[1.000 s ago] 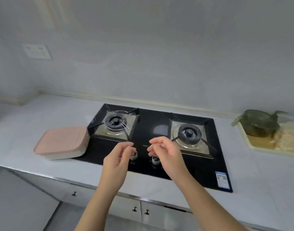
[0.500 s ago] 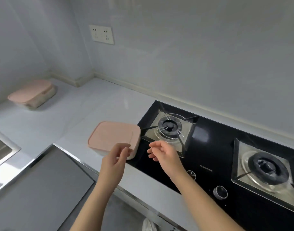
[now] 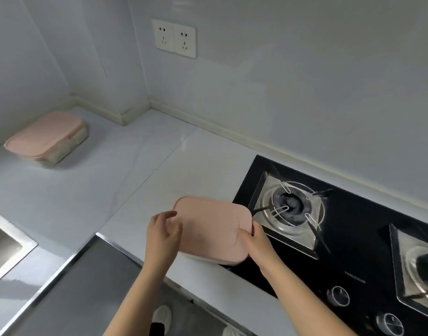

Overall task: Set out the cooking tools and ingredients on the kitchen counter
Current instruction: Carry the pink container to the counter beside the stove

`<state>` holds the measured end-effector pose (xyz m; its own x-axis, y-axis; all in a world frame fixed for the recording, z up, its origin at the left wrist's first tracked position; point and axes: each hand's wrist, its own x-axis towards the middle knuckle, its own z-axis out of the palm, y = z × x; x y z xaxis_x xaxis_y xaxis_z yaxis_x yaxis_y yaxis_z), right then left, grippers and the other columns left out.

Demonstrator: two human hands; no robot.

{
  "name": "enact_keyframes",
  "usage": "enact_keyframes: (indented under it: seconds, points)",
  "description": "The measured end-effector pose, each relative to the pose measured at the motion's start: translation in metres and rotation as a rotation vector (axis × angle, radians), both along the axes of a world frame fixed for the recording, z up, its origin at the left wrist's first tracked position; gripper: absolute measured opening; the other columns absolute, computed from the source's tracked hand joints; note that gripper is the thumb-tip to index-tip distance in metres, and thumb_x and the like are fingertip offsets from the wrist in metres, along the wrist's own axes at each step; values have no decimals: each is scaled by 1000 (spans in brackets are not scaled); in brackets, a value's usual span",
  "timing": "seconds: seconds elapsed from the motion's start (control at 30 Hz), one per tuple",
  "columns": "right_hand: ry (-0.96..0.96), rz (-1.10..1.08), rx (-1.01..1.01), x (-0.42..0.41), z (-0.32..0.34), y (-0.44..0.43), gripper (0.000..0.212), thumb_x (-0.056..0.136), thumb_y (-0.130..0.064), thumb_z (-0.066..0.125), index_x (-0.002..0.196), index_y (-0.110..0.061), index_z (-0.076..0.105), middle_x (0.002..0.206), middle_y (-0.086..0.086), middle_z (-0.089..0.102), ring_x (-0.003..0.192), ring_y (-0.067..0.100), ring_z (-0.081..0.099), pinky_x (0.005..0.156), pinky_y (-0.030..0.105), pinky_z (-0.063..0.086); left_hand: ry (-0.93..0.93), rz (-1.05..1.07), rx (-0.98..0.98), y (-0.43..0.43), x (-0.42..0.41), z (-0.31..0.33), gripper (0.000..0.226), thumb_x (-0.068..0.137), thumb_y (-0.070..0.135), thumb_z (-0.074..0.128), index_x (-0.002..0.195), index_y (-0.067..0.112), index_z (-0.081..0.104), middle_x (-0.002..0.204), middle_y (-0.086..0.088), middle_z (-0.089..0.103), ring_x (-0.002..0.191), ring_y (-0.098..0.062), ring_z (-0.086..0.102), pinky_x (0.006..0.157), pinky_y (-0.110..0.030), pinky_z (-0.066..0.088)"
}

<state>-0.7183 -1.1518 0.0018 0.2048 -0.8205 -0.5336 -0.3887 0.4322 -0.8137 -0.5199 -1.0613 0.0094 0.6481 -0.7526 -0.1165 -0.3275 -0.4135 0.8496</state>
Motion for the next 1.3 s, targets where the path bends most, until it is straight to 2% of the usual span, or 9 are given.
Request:
enact_keyframes:
  seconds: [0.13, 0.23, 0.33, 0.53, 0.73, 0.87, 0.97, 1.07, 1.3]
  points:
    - [1, -239, 11, 22, -6, 7, 38, 93, -19, 51, 130, -23, 47, 113, -2, 63, 100, 15, 59, 79, 31, 49, 164, -163, 189, -28, 44, -21, 52, 91, 23, 53, 139, 9, 42, 131, -6, 50, 111, -21, 53, 87, -31, 42]
    - [4, -437, -16, 47, -7, 16, 40, 90, -9, 51, 129, -20, 52, 105, -3, 64, 97, 19, 59, 77, 32, 47, 243, -379, 344, -41, 72, -29, 43, 91, 25, 48, 130, 6, 49, 123, -11, 56, 101, -24, 53, 84, -33, 42]
    - [-47, -552, -32, 67, 1, 22, 44, 88, -3, 49, 126, -23, 57, 103, -7, 66, 96, 17, 61, 77, 32, 48, 339, -442, 297, -44, 91, -29, 35, 96, 16, 46, 131, 13, 49, 118, -3, 58, 98, -20, 49, 81, -29, 37]
    - [-222, -569, 26, 118, 4, 36, 35, 89, -23, 53, 118, -41, 60, 115, -7, 69, 106, 15, 65, 92, 40, 53, 574, -461, 251, -50, 156, -13, 61, 77, 52, 55, 134, 34, 41, 126, 5, 53, 113, -21, 52, 86, -36, 44]
    - [-477, -533, 99, 124, 13, 32, 34, 94, -37, 46, 125, -32, 59, 122, 1, 67, 114, 22, 62, 95, 46, 50, 872, -603, 252, -58, 190, 8, 50, 77, 52, 63, 125, 48, 49, 121, 12, 63, 113, -19, 60, 84, -42, 56]
    - [-573, -548, 89, 118, 21, 36, 38, 95, -35, 46, 130, -24, 56, 123, 4, 67, 117, 23, 61, 95, 42, 47, 914, -549, 231, -62, 183, 11, 55, 75, 49, 62, 127, 40, 50, 124, 3, 63, 111, -26, 60, 77, -41, 53]
    - [-593, -549, 136, 104, 30, 40, 35, 93, -35, 49, 125, -24, 60, 116, 3, 70, 106, 21, 65, 81, 38, 51, 913, -514, 214, -65, 167, 15, 57, 73, 49, 61, 127, 36, 51, 122, 0, 63, 107, -27, 61, 73, -42, 53]
    - [-639, -561, 159, 83, 36, 48, 32, 91, -30, 51, 121, -23, 60, 106, 4, 72, 96, 22, 67, 77, 39, 52, 892, -545, 208, -64, 146, 24, 58, 73, 50, 59, 128, 33, 51, 120, -2, 63, 108, -29, 61, 76, -47, 56]
    - [-667, -648, 92, 7, 50, 81, 40, 93, -27, 49, 132, -17, 55, 118, 10, 68, 104, 27, 64, 81, 43, 52, 840, -622, 181, -54, 65, 44, 49, 83, 45, 57, 129, 34, 49, 122, -3, 61, 110, -30, 59, 84, -53, 54]
